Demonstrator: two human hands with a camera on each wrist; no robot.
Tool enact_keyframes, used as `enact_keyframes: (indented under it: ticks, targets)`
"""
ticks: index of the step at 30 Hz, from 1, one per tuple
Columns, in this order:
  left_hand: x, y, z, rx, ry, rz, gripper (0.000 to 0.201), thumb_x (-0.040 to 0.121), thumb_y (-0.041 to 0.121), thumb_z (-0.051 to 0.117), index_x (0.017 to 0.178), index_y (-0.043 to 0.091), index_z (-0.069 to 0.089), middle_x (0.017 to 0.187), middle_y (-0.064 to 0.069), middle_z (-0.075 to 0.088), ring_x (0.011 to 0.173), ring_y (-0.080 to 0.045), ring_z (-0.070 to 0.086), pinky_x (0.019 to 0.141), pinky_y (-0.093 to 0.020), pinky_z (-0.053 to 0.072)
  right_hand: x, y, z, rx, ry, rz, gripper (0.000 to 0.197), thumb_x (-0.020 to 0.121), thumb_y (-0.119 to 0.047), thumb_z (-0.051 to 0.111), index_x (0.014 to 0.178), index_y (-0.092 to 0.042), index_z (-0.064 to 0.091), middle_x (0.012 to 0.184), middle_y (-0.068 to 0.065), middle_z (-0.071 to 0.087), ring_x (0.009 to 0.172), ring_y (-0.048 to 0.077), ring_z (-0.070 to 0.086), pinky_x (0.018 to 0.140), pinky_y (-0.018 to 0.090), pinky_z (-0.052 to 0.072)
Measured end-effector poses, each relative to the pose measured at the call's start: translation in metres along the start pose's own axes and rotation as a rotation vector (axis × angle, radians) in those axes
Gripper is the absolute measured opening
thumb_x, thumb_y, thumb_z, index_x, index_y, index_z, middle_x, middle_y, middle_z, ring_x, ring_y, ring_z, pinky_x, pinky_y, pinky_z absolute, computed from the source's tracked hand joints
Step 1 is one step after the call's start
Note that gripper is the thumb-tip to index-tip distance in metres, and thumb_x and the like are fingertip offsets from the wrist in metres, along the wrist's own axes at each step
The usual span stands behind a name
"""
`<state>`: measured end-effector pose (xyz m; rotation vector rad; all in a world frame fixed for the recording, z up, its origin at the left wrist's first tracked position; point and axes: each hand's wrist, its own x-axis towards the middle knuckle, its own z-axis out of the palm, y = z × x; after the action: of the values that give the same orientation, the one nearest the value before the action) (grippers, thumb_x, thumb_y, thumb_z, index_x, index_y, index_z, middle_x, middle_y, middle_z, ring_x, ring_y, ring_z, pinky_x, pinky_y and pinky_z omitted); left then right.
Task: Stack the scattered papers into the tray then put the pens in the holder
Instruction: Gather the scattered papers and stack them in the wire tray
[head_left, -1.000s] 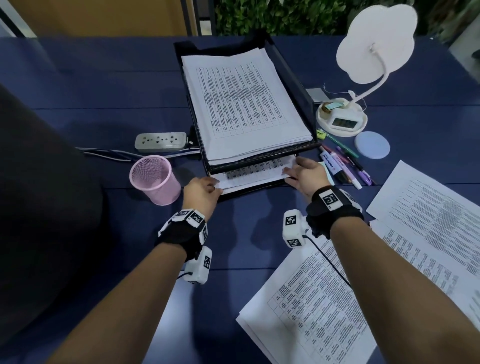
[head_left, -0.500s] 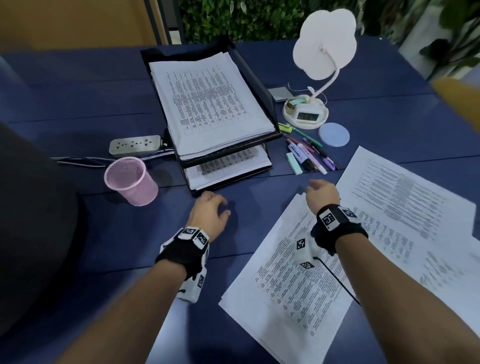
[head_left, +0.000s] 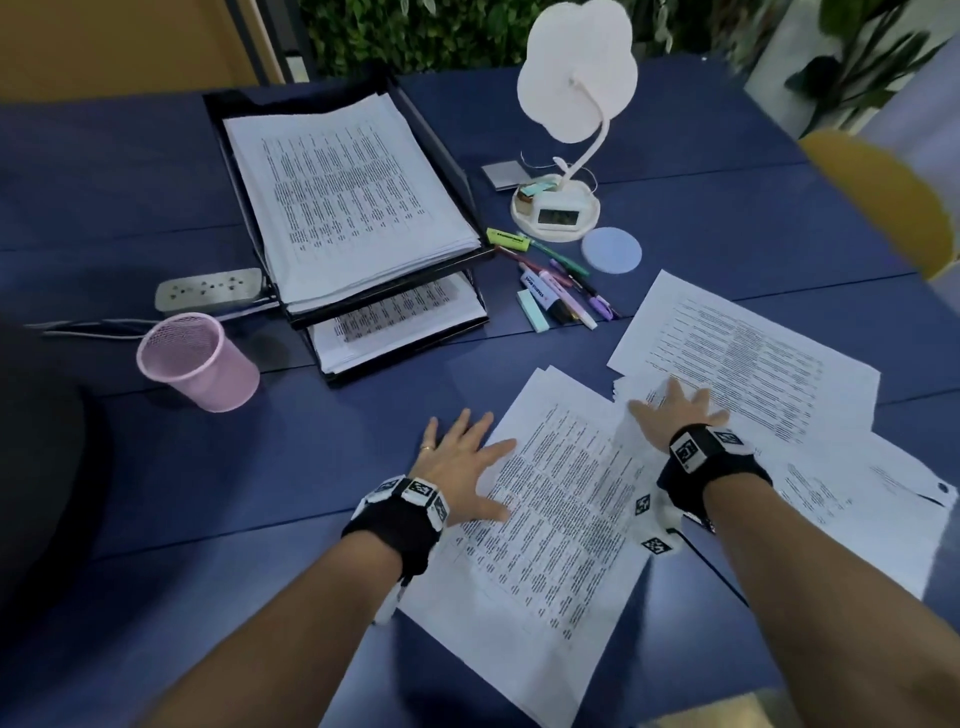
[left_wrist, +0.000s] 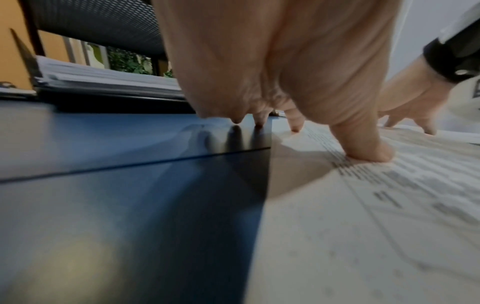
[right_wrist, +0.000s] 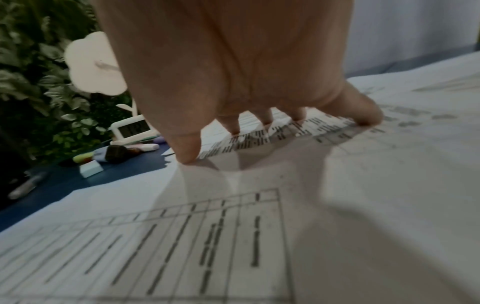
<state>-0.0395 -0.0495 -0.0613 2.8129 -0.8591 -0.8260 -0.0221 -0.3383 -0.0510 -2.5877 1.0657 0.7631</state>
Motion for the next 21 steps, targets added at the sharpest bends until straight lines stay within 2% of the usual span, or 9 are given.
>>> enact_keyframes:
  ticks: [3, 10, 12, 13, 15, 17, 18, 20, 21]
  targets:
    - [-0.001, -0.006, -0.004, 0.014, -0.014, -0.077, 0.091, 0.076, 0.071, 0.053, 0.148, 0.045, 0.004, 0.158, 0.002, -0.017, 0.144, -0.023, -0.02, 0.11, -0.056, -0.017, -0.01, -0.009, -0.001, 0.005, -0.064, -0.024, 0.081, 0.086, -0.068, 0.032, 0.151, -0.031, -0.001, 0.159, 0.007, -0.011, 0.142, 0.046, -0.009, 0.111, 0.06, 0.01]
    - [-0.011, -0.043, -0.017, 0.013, 0.0, -0.248, 0.091, 0.079, 0.069, 0.051, 0.148, 0.043, -0.002, 0.158, -0.002, -0.017, 0.145, -0.025, -0.018, 0.112, -0.057, -0.013, -0.053, -0.057, 0.021, 0.011, -0.164, -0.152, 0.083, 0.088, -0.071, 0.026, 0.152, -0.023, 0.006, 0.158, 0.013, -0.006, 0.142, 0.047, -0.003, 0.114, 0.058, 0.009]
    - [-0.015, -0.05, -0.016, 0.009, 0.001, -0.276, 0.092, 0.078, 0.07, 0.05, 0.148, 0.041, -0.003, 0.158, -0.002, -0.016, 0.145, -0.025, -0.017, 0.113, -0.057, -0.011, -0.06, -0.071, 0.028, 0.047, -0.199, -0.182, 0.084, 0.086, -0.071, 0.028, 0.151, -0.021, 0.01, 0.158, 0.016, 0.003, 0.141, 0.047, 0.006, 0.114, 0.057, 0.013]
    - [-0.017, -0.053, -0.015, 0.005, 0.003, -0.288, 0.094, 0.077, 0.071, 0.05, 0.149, 0.04, -0.003, 0.159, -0.002, -0.016, 0.145, -0.025, -0.016, 0.113, -0.057, -0.01, -0.064, -0.077, 0.027, 0.085, -0.211, -0.206, 0.086, 0.085, -0.071, 0.031, 0.15, -0.018, 0.014, 0.156, 0.018, 0.012, 0.14, 0.046, 0.016, 0.113, 0.056, 0.019]
    - [-0.021, -0.056, -0.013, -0.006, 0.009, -0.308, 0.099, 0.074, 0.072, 0.053, 0.149, 0.038, -0.003, 0.159, -0.001, -0.014, 0.146, -0.025, -0.015, 0.113, -0.056, -0.009, -0.064, -0.082, 0.022, 0.158, -0.206, -0.268, 0.076, 0.09, -0.057, 0.038, 0.146, -0.008, 0.023, 0.148, 0.019, 0.032, 0.134, 0.039, 0.034, 0.109, 0.046, 0.031]
    - [-0.024, -0.058, -0.016, -0.048, 0.018, -0.338, 0.102, 0.073, 0.068, 0.059, 0.15, 0.035, 0.002, 0.159, -0.002, -0.01, 0.147, -0.025, -0.009, 0.115, -0.055, -0.001, -0.057, -0.079, 0.011, 0.165, -0.122, -0.295, 0.051, 0.097, -0.032, 0.039, 0.137, -0.001, 0.037, 0.141, 0.018, 0.044, 0.127, 0.034, 0.044, 0.102, 0.039, 0.037]
    - [-0.024, -0.058, -0.018, -0.082, 0.033, -0.358, 0.101, 0.073, 0.064, 0.064, 0.15, 0.032, 0.008, 0.16, -0.003, -0.005, 0.147, -0.026, -0.002, 0.115, -0.054, 0.006, -0.052, -0.073, 0.006, 0.136, -0.051, -0.276, 0.042, 0.096, -0.023, 0.039, 0.13, 0.0, 0.044, 0.136, 0.018, 0.049, 0.123, 0.034, 0.049, 0.099, 0.038, 0.04]
    - [-0.023, -0.056, -0.023, -0.157, 0.082, -0.403, 0.094, 0.071, 0.056, 0.071, 0.146, 0.025, 0.023, 0.157, -0.007, 0.01, 0.143, -0.029, 0.014, 0.111, -0.053, 0.022, -0.04, -0.055, 0.003, 0.033, 0.067, -0.193, 0.042, 0.091, -0.021, 0.042, 0.13, -0.005, 0.045, 0.134, 0.017, 0.05, 0.123, 0.035, 0.047, 0.102, 0.044, 0.039]
    - [-0.022, -0.054, -0.024, -0.188, 0.111, -0.432, 0.092, 0.07, 0.055, 0.073, 0.144, 0.023, 0.029, 0.153, -0.008, 0.018, 0.139, -0.03, 0.02, 0.109, -0.051, 0.028, -0.034, -0.043, 0.004, -0.01, 0.07, -0.142, 0.05, 0.09, -0.028, 0.045, 0.137, -0.011, 0.038, 0.141, 0.016, 0.042, 0.13, 0.036, 0.039, 0.107, 0.05, 0.034]
